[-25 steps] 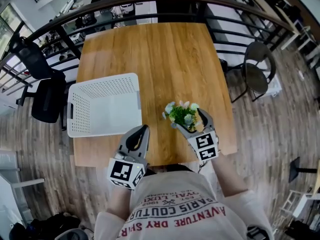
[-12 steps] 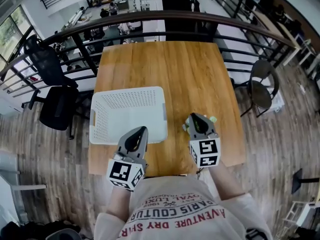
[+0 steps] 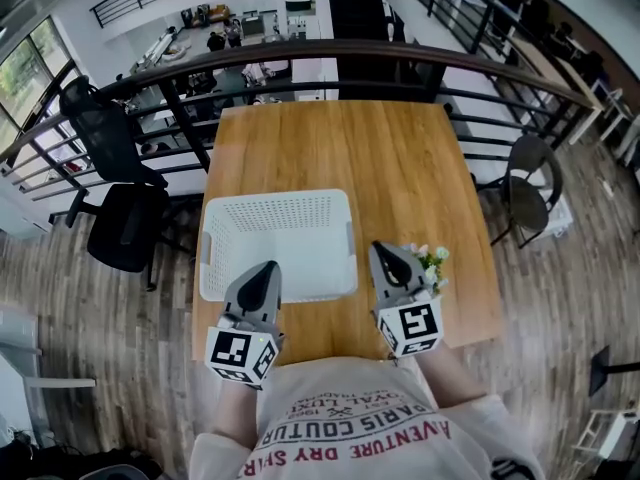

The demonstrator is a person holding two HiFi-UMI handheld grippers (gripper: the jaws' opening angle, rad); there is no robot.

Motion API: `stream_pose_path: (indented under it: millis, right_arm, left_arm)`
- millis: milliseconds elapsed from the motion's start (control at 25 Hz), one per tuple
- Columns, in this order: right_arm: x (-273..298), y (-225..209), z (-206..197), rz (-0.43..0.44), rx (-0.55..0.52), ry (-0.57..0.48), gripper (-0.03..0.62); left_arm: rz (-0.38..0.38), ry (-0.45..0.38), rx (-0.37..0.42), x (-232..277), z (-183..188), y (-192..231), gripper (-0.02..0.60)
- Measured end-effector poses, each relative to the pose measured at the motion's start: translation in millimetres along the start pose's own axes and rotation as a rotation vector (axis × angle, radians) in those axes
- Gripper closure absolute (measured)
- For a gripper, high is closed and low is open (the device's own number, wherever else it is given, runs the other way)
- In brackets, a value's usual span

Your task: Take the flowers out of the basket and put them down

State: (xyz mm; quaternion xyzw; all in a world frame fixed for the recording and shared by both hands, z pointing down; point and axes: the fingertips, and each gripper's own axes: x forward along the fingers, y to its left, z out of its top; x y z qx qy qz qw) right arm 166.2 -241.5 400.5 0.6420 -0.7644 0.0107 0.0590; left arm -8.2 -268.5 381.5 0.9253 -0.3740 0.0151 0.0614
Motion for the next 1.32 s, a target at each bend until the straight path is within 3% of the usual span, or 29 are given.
stream_pose_path:
  millis: [520, 1080, 1320]
  right_arm:
    - [-3.4, 25.0, 2.6, 0.139, 0.025, 0.013, 0.566]
    - [-0.3, 25.7, 9.4, 0.147, 0.000, -0.013, 0.566]
    - [-1.4, 27.1, 0.3, 0.148, -0.023, 0.020, 0.566]
  left_arm:
    - [0.014, -0.011, -0.026, 2.1, -0.6, -5.4, 0.560]
    - [0.006, -0.004, -0.011, 6.0, -0.3, -15.9, 0.560]
    - [0.008, 0.000, -0.011, 5.5, -4.2, -18.5, 0.560]
